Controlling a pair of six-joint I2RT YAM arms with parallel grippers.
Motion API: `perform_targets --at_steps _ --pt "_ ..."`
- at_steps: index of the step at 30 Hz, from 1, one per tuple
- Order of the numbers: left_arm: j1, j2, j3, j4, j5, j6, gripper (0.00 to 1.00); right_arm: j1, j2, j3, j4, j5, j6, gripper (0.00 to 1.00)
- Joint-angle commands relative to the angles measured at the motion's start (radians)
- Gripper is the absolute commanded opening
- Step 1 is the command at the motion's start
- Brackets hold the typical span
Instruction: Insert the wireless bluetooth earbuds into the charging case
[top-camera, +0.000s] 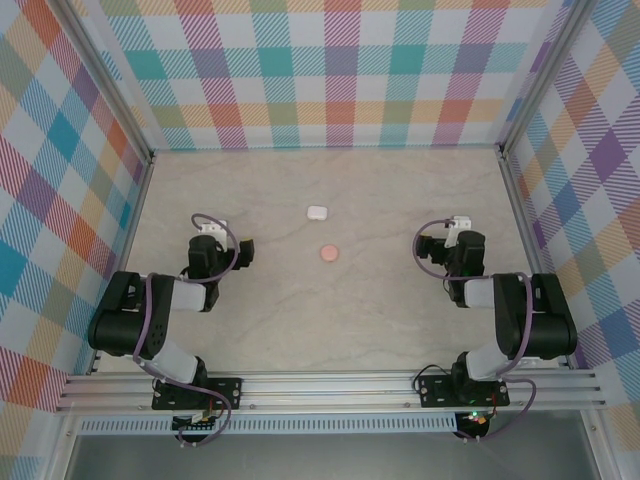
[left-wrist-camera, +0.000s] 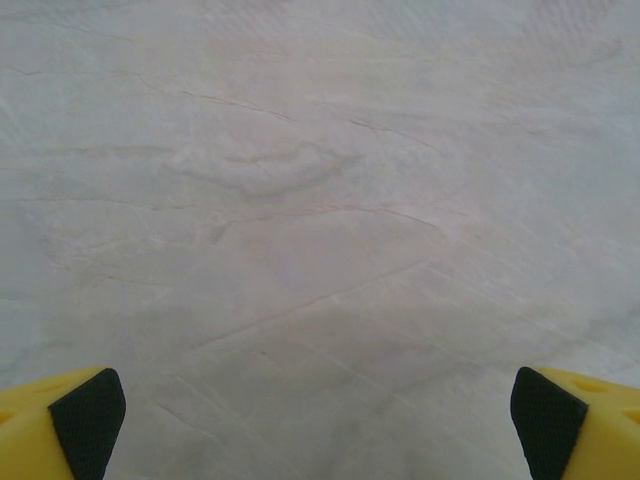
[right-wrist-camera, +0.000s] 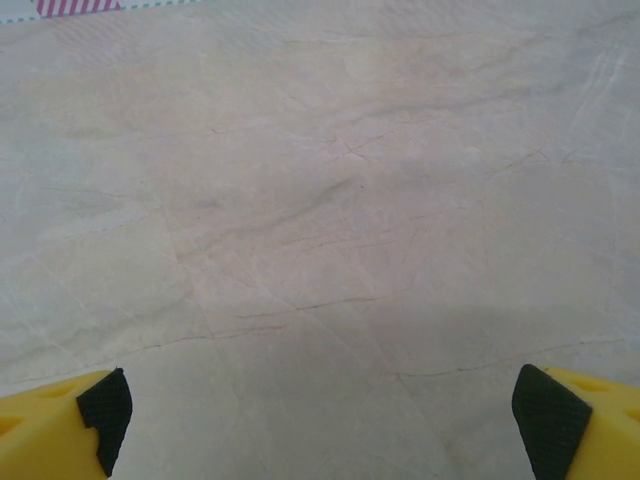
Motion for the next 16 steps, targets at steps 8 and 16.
perform_targets --at_steps 8,16 --pt "0.022 0.002 0.028 0.003 -0.036 -0.032 1.0 0.004 -0.001 0.026 0.044 -0.015 -0.018 1.0" --pt "0.022 0.001 0.027 0.004 -0.035 -0.031 1.0 0.005 -0.005 0.017 0.057 -0.017 -0.017 1.0"
